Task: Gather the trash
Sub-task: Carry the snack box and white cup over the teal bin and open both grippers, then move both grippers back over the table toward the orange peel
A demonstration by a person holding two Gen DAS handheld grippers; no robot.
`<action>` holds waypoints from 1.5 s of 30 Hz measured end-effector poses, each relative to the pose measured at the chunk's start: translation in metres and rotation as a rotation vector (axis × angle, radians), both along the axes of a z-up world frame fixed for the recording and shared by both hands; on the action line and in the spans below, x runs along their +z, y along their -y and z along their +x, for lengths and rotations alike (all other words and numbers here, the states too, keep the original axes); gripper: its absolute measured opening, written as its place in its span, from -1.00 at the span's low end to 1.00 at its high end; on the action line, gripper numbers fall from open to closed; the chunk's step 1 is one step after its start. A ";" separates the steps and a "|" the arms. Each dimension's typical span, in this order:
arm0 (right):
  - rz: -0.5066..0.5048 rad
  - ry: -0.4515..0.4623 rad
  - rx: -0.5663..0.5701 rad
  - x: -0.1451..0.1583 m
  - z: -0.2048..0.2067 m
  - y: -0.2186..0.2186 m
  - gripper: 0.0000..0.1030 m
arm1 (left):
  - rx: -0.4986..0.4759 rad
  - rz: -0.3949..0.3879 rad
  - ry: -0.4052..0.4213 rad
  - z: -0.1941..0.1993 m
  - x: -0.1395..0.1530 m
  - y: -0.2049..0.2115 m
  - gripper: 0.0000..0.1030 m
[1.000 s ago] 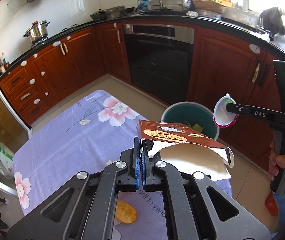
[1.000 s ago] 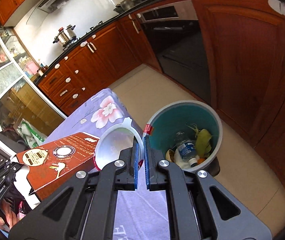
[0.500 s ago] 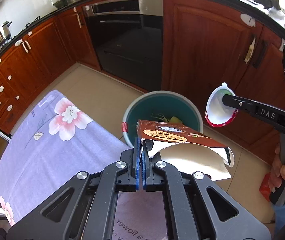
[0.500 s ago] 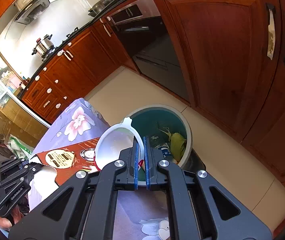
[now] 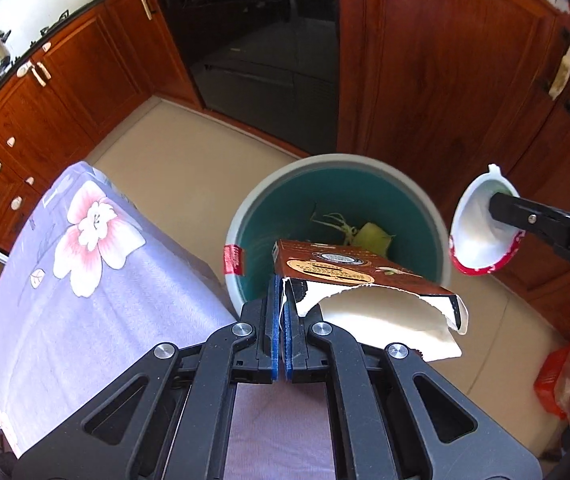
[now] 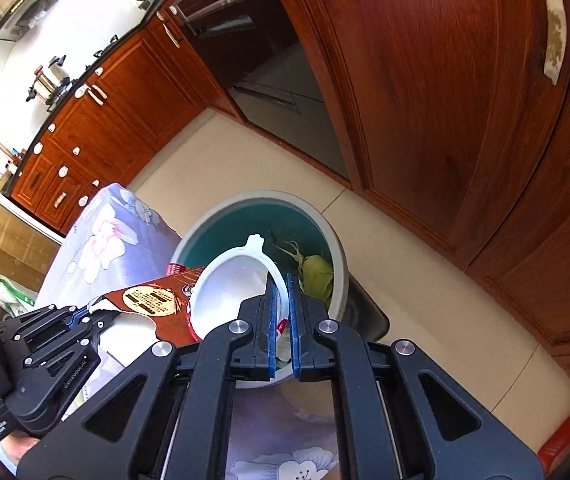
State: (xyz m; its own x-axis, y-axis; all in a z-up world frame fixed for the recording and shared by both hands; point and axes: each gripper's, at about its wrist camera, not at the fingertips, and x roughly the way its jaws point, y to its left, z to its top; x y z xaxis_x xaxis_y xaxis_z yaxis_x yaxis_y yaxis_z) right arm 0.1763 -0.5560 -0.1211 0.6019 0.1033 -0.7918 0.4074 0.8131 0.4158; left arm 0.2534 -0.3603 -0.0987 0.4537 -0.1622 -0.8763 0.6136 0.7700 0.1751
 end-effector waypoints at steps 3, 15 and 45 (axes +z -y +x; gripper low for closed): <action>0.003 -0.016 0.004 -0.006 0.008 0.002 -0.90 | -0.006 0.079 0.051 0.003 -0.007 0.012 -0.95; 0.016 -0.039 0.031 -0.019 0.022 0.001 -0.88 | -0.062 0.151 0.004 -0.007 -0.010 0.020 -0.41; -0.027 -0.042 0.076 -0.008 0.037 -0.025 0.23 | -0.016 -0.105 -0.074 -0.014 0.019 -0.019 0.74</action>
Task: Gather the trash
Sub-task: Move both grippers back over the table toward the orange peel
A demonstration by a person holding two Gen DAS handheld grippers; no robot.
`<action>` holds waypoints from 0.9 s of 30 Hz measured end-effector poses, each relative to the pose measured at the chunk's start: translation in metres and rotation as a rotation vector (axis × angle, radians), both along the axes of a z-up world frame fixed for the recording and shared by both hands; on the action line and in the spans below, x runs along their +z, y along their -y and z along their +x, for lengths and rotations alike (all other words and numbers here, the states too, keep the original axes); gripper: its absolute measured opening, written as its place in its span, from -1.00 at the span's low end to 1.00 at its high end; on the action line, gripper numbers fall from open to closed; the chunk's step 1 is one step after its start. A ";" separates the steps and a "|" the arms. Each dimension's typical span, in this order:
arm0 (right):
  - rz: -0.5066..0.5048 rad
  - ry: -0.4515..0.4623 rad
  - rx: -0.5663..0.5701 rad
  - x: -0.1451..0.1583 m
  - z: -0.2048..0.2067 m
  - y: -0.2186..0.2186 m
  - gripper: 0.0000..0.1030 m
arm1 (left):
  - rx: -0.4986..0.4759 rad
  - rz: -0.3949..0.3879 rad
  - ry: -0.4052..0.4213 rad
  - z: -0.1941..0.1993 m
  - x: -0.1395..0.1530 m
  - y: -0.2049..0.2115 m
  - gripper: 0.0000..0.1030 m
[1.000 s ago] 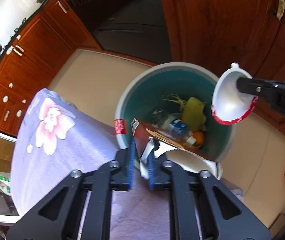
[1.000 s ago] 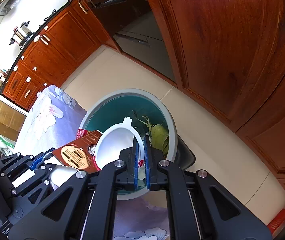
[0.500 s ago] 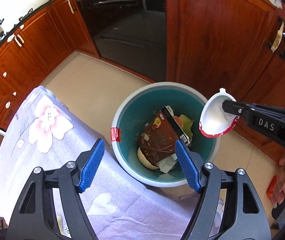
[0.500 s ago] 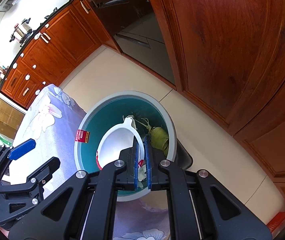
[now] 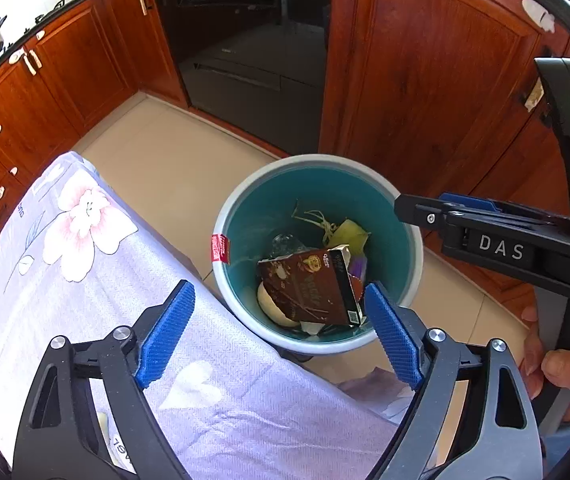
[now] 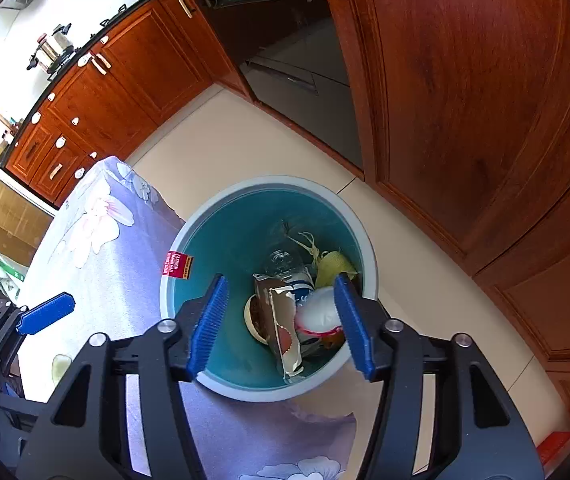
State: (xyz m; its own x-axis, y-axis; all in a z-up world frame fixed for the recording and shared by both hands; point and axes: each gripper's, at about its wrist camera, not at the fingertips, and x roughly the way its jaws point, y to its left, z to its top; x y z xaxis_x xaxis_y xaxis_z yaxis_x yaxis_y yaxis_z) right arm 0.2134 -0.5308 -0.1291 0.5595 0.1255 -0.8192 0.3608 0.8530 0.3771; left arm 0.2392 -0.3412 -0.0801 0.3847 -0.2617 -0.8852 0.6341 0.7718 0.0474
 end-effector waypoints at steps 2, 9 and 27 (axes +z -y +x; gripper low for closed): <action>0.000 0.004 -0.002 0.002 -0.001 -0.001 0.39 | 0.006 -0.008 0.006 -0.001 0.003 -0.003 0.83; 0.020 -0.032 -0.013 0.004 -0.005 -0.006 0.68 | 0.015 -0.029 0.006 -0.007 0.010 -0.012 0.92; -0.096 -0.032 0.054 0.040 -0.035 -0.045 0.75 | 0.008 -0.071 0.042 -0.039 0.036 -0.038 0.92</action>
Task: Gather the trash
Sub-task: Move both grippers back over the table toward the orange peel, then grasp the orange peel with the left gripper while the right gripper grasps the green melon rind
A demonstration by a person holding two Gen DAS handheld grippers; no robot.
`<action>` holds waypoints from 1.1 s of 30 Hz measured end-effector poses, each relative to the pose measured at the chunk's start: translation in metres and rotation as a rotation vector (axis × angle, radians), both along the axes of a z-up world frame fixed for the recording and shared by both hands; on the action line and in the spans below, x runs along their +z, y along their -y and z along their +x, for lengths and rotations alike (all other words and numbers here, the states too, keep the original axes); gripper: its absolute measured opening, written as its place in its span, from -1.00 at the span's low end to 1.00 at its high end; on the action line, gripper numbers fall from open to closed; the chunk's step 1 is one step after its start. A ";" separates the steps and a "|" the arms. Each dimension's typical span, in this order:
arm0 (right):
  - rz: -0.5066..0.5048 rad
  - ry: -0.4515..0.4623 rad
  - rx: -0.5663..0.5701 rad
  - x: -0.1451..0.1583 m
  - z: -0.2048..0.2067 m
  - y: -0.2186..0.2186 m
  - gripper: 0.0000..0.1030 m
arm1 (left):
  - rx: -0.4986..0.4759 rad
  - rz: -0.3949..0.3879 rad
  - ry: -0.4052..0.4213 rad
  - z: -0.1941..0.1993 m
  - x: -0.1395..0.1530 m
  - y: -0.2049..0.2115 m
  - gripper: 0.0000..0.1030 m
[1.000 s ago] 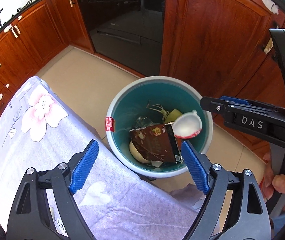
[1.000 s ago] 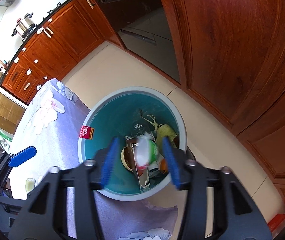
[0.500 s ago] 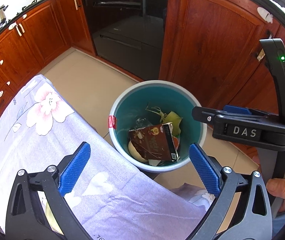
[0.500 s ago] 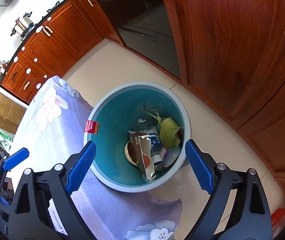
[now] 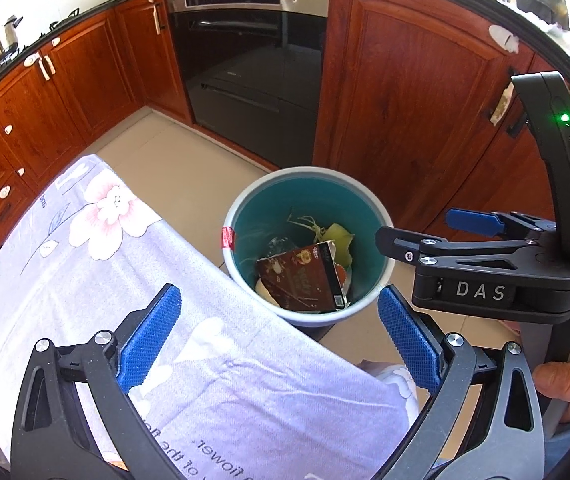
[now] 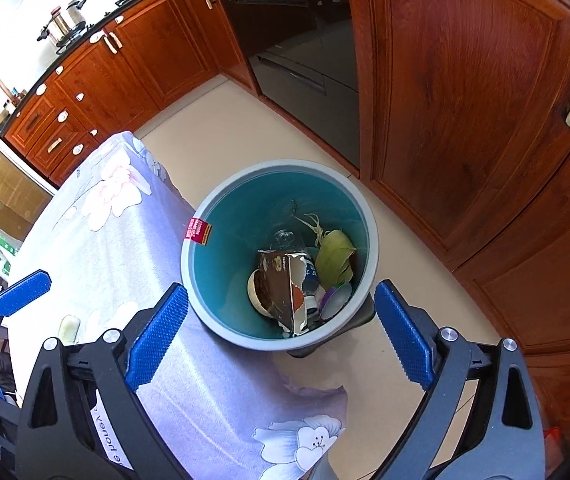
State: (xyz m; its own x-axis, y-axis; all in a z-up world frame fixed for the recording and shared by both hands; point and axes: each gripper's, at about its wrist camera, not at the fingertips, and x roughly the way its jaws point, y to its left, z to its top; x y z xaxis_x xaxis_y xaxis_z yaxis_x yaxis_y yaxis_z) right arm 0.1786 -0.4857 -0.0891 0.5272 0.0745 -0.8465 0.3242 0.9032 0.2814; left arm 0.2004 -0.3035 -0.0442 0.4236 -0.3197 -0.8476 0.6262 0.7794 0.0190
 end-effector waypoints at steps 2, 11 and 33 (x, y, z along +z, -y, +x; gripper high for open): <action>0.003 -0.002 0.006 0.002 -0.003 -0.006 0.75 | 0.008 -0.006 -0.003 -0.004 0.001 -0.009 0.92; -0.004 -0.009 0.099 0.011 -0.008 -0.062 0.75 | 0.066 -0.013 -0.028 -0.024 -0.006 -0.069 0.92; -0.005 -0.102 0.315 -0.014 -0.008 -0.208 0.75 | 0.253 0.002 -0.099 -0.036 -0.065 -0.251 0.92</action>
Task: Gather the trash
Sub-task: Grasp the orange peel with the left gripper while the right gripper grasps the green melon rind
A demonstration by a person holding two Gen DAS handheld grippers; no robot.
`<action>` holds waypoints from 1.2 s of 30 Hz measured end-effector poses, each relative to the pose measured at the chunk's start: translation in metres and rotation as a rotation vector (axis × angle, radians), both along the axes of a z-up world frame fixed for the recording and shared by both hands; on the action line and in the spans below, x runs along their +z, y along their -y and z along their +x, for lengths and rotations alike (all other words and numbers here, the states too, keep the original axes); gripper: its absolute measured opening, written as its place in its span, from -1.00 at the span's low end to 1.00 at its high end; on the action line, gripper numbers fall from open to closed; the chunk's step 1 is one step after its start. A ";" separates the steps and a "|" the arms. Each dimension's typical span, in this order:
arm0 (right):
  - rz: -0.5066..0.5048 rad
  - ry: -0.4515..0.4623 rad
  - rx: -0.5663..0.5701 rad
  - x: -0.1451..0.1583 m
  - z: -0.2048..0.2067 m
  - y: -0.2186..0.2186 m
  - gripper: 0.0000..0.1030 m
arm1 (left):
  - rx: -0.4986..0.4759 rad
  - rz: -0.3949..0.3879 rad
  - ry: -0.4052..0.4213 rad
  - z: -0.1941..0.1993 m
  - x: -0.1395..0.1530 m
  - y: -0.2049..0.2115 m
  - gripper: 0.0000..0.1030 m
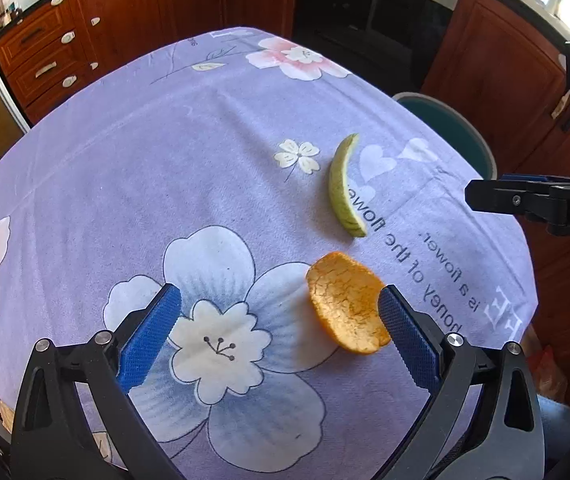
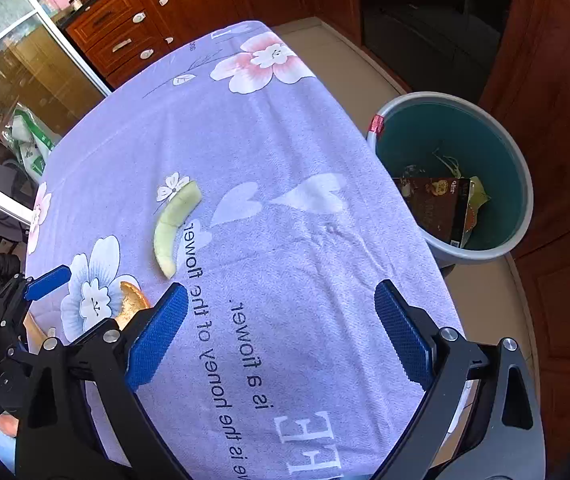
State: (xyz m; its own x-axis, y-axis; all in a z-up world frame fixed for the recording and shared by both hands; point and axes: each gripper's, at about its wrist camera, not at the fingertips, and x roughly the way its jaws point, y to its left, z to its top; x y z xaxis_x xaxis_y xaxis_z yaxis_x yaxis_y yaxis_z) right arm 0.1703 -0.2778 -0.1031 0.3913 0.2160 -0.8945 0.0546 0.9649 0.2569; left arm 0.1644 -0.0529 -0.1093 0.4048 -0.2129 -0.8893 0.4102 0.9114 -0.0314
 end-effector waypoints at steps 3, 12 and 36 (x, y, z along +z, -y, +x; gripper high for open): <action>0.003 -0.003 0.018 -0.002 0.002 -0.007 0.75 | -0.008 0.019 -0.009 0.000 -0.011 -0.002 0.92; 0.015 -0.022 0.029 -0.011 0.005 -0.010 0.75 | -0.046 0.065 -0.023 -0.005 -0.030 0.009 0.92; 0.096 -0.034 -0.002 -0.027 0.002 0.008 0.75 | -0.230 0.037 0.004 -0.036 -0.018 0.069 -0.93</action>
State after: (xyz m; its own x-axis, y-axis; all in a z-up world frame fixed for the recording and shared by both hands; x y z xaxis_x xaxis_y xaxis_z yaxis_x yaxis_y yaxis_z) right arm 0.1725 -0.2862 -0.1297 0.3617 0.3010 -0.8824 0.0668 0.9357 0.3465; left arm 0.1286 -0.1220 -0.1274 0.3533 -0.2671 -0.8965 0.6070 0.7947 0.0025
